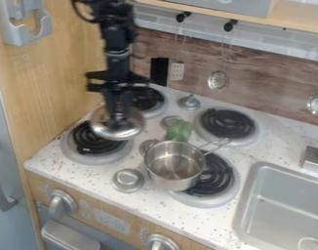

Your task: Move the pot lid to the bottom left burner

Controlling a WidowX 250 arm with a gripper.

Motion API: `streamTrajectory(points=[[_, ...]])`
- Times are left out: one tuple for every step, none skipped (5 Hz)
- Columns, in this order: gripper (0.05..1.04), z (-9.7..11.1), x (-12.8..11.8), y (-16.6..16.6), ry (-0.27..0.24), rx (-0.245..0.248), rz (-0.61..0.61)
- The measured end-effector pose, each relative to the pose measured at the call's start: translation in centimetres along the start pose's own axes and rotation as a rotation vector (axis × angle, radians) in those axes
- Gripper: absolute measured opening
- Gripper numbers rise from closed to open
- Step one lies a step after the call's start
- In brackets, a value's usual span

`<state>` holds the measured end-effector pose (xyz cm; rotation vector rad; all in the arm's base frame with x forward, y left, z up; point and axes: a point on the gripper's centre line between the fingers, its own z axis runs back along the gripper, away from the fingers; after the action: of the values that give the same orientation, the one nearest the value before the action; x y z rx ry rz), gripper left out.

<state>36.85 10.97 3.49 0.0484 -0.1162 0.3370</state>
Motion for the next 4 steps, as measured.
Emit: streamTrajectory(points=[[0.238,-2.2,-0.1,1.5,0.044,0.043,0.012],[0.238,-4.2,0.3,1.9,0.083,0.066,0.019],[0.238,-5.7,1.1,2.7,0.095,0.067,0.051],[0.238,-6.3,2.3,2.7,0.082,0.05,0.078]])
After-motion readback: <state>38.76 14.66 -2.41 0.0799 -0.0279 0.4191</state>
